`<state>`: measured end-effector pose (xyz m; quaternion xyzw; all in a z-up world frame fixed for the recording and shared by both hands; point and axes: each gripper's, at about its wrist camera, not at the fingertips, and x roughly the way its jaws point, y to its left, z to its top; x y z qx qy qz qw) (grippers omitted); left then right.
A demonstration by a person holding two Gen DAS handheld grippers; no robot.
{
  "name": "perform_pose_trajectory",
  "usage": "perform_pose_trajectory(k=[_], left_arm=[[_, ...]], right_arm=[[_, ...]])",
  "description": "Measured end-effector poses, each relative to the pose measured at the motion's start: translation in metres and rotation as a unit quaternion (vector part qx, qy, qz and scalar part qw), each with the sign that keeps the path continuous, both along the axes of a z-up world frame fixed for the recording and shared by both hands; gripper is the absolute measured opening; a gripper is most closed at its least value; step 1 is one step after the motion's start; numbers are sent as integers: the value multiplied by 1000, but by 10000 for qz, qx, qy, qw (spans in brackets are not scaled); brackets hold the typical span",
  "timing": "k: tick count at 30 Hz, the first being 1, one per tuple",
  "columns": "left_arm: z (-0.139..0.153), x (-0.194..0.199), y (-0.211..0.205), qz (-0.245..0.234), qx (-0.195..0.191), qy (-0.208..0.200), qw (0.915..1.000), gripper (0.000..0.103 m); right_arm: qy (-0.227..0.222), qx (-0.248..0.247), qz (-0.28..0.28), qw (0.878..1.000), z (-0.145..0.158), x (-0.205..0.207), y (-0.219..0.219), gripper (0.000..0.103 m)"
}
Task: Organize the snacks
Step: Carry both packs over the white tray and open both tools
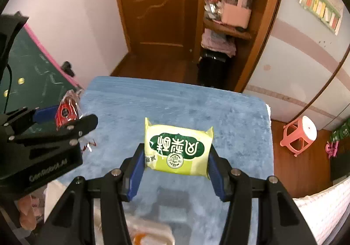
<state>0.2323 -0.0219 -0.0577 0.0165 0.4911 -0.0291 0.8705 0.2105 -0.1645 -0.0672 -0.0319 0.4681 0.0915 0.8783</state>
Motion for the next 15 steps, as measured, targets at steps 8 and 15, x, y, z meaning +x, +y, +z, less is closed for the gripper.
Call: perform_pose_trajectory(k=[8,15], left_arm=[[39,-116,11,-280,2,-309,9991,63],[52,-186,9,-531,129,-597,9967,63]], right_arm=[[-337,206,276,9988,34,-89,2,54],[-541,401,455,9967,47,-145,4,54]])
